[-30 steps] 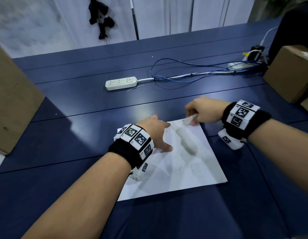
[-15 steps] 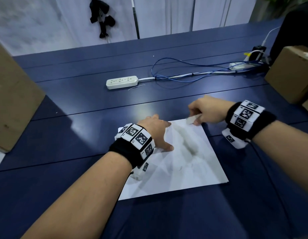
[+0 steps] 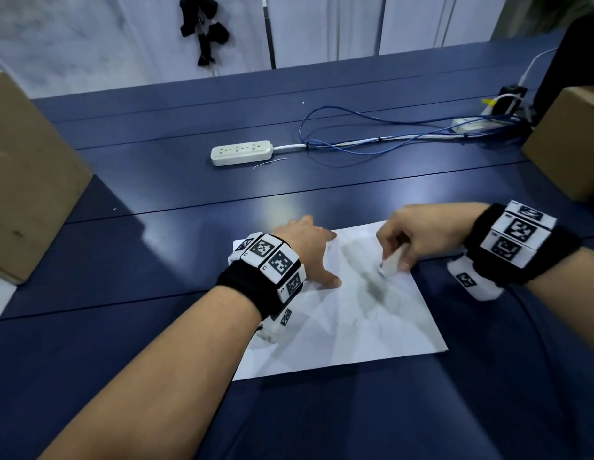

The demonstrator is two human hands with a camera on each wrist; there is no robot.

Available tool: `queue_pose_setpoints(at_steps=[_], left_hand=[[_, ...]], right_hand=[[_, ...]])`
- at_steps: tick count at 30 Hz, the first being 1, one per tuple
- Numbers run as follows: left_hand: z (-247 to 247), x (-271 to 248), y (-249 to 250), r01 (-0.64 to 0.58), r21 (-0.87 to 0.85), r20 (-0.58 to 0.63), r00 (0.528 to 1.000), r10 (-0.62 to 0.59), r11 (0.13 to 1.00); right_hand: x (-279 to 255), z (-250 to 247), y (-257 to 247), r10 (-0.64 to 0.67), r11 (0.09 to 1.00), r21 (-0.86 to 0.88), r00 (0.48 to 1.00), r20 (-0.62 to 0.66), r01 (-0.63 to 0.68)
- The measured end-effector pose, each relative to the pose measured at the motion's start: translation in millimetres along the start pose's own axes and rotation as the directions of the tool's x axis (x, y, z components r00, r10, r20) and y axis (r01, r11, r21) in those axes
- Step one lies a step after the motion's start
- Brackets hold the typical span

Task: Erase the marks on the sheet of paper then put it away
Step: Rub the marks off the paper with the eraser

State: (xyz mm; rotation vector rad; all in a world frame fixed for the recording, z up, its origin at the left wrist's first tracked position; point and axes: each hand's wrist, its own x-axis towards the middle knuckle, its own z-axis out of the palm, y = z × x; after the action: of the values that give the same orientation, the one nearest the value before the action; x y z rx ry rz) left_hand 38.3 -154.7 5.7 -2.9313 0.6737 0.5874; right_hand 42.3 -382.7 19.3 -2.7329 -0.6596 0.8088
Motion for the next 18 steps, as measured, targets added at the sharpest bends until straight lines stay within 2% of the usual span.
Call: queue_pose_setpoints(at_steps=[1, 2, 4, 6, 8, 10, 13, 15, 18], left_hand=[[0, 0, 0, -0.004, 0.002, -0.006, 1.0, 0.004, 1.0], [0, 0, 1, -0.006, 0.001, -0.011, 1.0, 0.006, 1.0], [0, 0, 2, -0.004, 0.002, -0.017, 1.0, 0.004, 1.0], [0, -1, 2, -0.002, 0.006, -0.012, 1.0, 0.002, 1.0], [0, -2, 1, -0.002, 0.008, -0.015, 1.0, 0.003, 1.0], [1, -1, 0, -0.007, 0.002, -0.024, 1.0, 0.007, 1.0], [1, -1, 0, -0.007, 0.005, -0.024, 1.0, 0.008, 1.0], [1, 0, 1, -0.012, 0.007, -0.022, 1.0, 0.012, 1.0], [1, -1, 1, -0.004, 0.01, -0.034, 0.999, 0.005, 1.0]], right_hand=[[-2, 2, -2, -0.009, 1.0, 0.011, 0.998, 0.055, 0.009], [0, 1, -3, -0.008, 1.0, -0.008, 0.999, 0.048, 0.008], [12, -6, 0, 0.017, 0.997, -0.076, 0.995, -0.098, -0.025], [24, -14, 2, 0.067, 0.992, -0.082, 0.959, -0.274, -0.093], [25, -13, 4, 0.086, 0.991, -0.068, 0.939, -0.333, -0.115], [15, -5, 2, 0.054, 0.994, -0.083, 0.969, -0.243, -0.076], [2, 5, -4, 0.003, 1.0, -0.017, 1.0, -0.02, -0.003], [7, 1, -2, 0.028, 0.998, -0.054, 0.994, -0.104, -0.034], [22, -10, 5, 0.104, 0.987, -0.083, 0.939, -0.327, -0.138]])
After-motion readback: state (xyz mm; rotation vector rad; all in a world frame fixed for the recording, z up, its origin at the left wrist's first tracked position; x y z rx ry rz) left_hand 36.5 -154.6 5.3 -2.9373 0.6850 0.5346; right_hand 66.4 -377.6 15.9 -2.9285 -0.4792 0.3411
